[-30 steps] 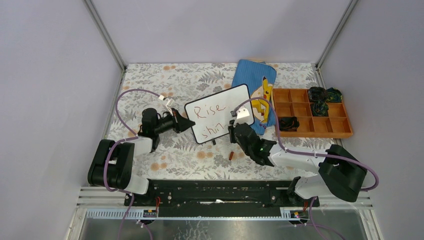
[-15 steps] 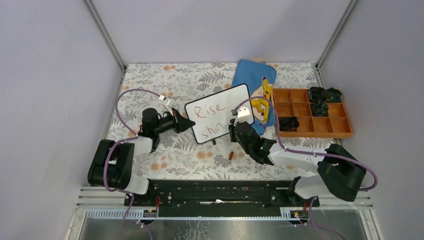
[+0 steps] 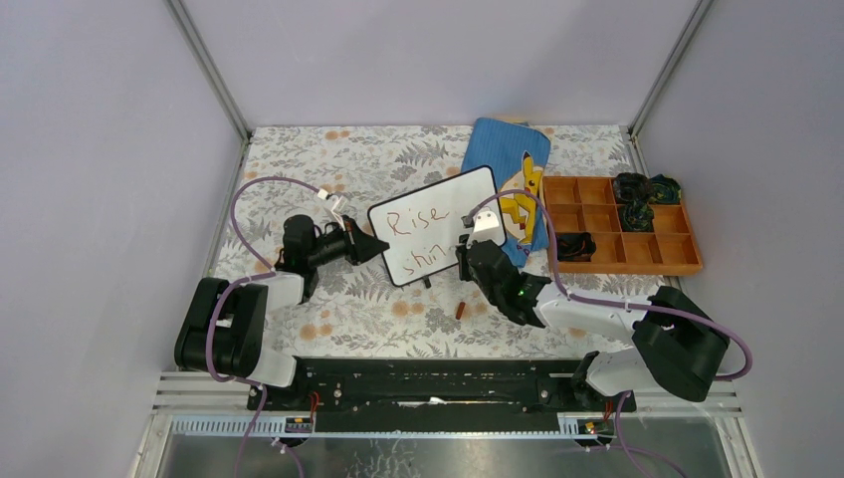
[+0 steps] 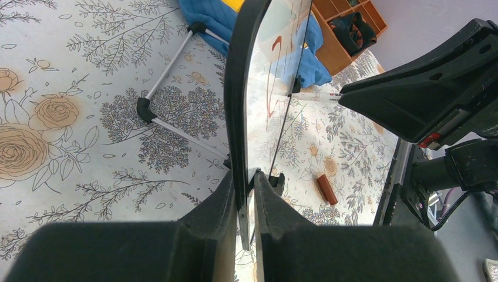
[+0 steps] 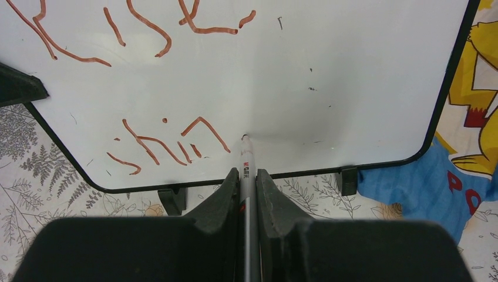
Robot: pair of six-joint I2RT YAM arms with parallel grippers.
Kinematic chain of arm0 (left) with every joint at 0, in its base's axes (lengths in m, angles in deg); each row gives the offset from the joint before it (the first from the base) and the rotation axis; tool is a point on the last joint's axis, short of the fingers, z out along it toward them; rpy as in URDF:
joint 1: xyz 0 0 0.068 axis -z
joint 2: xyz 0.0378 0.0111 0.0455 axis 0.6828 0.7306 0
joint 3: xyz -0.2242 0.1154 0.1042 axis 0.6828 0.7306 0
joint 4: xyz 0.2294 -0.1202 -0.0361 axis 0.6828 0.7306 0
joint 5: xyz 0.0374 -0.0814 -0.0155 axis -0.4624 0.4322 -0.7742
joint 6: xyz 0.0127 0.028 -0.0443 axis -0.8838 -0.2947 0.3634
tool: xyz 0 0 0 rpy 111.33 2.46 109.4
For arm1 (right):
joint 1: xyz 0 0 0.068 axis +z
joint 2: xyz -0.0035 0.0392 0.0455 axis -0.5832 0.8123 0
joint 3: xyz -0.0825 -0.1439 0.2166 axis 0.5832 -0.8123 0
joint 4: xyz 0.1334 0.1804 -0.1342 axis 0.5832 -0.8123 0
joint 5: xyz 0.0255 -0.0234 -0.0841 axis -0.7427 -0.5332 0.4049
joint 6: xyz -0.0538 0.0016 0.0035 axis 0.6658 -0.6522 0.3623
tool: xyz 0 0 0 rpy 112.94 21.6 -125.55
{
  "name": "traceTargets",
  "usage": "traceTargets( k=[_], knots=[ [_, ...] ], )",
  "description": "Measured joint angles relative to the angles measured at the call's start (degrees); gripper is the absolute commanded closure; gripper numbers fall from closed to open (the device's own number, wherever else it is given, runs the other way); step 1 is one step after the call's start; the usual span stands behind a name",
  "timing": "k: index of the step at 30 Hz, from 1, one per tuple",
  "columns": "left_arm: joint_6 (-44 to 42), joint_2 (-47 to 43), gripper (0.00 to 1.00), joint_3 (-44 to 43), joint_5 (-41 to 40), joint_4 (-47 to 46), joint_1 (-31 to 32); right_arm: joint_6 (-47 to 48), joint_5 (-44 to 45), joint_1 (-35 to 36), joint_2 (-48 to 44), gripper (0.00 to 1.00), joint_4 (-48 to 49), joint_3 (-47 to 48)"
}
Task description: Write a sentence on the whiteboard
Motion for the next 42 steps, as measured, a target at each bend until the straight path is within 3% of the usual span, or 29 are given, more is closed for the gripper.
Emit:
traceTargets(
  k=[42],
  knots=[
    [-0.3,0.0,1.00,0.0,-0.1,0.2,0.3,1.6,-2.5,-1.0,0.1,1.00,0.1,1.6]
  ],
)
